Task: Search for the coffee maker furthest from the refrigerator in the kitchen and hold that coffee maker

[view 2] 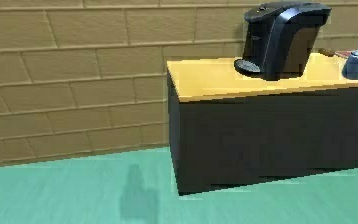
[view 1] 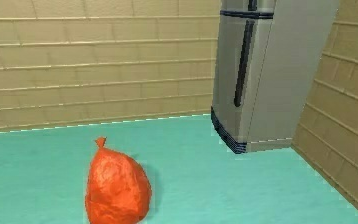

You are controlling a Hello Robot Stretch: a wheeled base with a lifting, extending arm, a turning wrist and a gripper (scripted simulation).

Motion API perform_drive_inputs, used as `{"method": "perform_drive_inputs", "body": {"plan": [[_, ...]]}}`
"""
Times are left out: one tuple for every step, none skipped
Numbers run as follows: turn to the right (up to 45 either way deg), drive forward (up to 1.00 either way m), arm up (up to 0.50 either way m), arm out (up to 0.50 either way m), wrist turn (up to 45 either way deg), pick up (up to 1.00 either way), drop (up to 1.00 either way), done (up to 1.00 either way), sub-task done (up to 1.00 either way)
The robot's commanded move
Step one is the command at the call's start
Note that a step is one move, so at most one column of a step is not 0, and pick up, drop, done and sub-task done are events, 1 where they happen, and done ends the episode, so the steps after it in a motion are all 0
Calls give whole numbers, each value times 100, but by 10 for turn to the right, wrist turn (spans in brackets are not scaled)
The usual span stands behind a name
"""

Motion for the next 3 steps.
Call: {"method": "perform_drive_inputs", "body": {"plan": [[240,0,0,0,0,0,0,0,0],[0,100,0,0,0,0,0,0,0],[150,0,0,0,0,0,0,0,0]]}}
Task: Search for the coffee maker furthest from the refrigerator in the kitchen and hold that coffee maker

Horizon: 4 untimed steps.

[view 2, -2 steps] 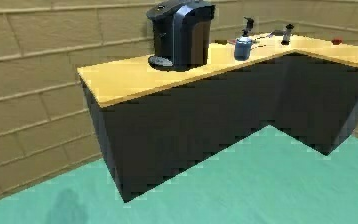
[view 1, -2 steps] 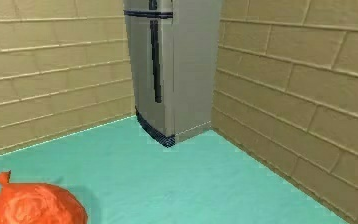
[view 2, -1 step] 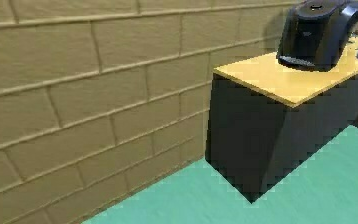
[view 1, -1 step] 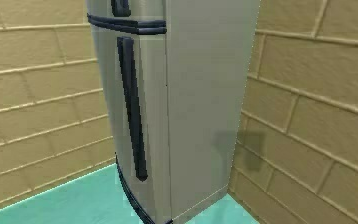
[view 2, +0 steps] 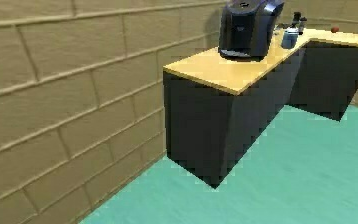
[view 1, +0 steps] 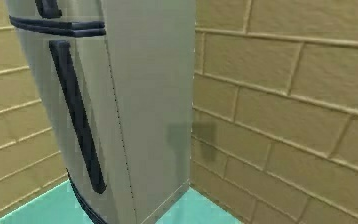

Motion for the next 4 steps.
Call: {"method": "perform_drive_inputs", "body": {"plan": [[0,10,0,0,0,0,0,0,0],[450,0,0,0,0,0,0,0,0],[450,0,0,0,0,0,0,0,0],[450,0,0,0,0,0,0,0,0]]}}
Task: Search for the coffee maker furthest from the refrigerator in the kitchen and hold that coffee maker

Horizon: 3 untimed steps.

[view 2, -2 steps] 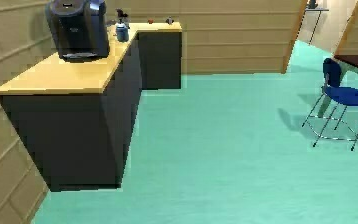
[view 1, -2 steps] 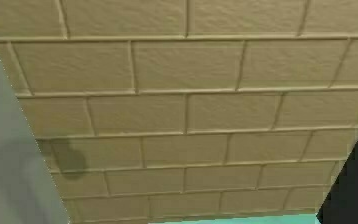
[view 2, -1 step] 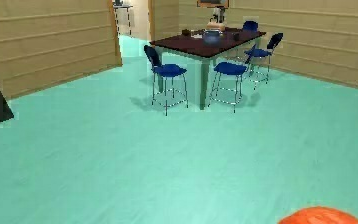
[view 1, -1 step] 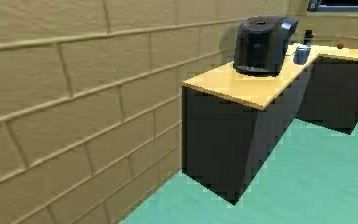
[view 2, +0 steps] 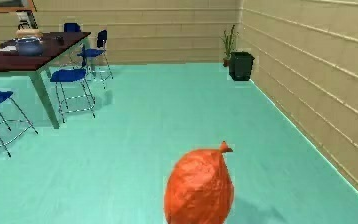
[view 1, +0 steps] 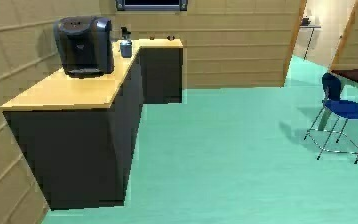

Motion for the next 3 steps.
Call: {"method": "perform_drive_inputs", "body": {"plan": [[390,0,0,0,0,0,0,0,0],[0,80,0,0,0,0,0,0,0],[450,0,0,0,0,0,0,0,0]]}}
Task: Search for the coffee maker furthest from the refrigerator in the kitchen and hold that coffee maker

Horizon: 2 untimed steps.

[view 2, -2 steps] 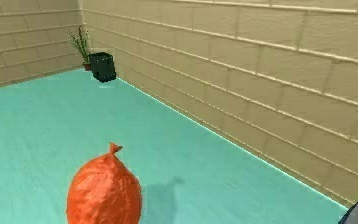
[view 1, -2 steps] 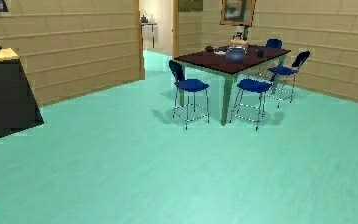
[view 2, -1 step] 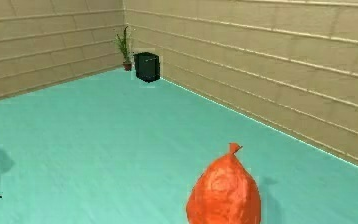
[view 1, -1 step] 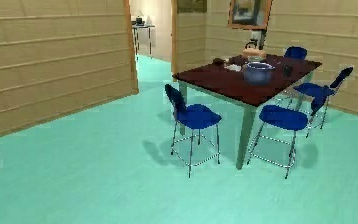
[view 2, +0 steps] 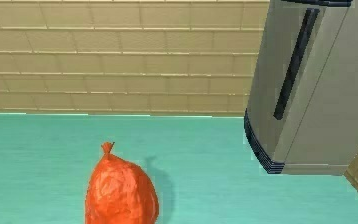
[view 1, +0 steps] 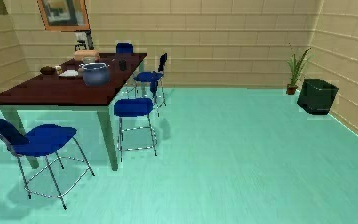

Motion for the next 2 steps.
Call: {"method": "perform_drive_inputs", "body": {"plan": [[30,0,0,0,0,0,0,0,0],[-120,0,0,0,0,0,0,0,0]]}}
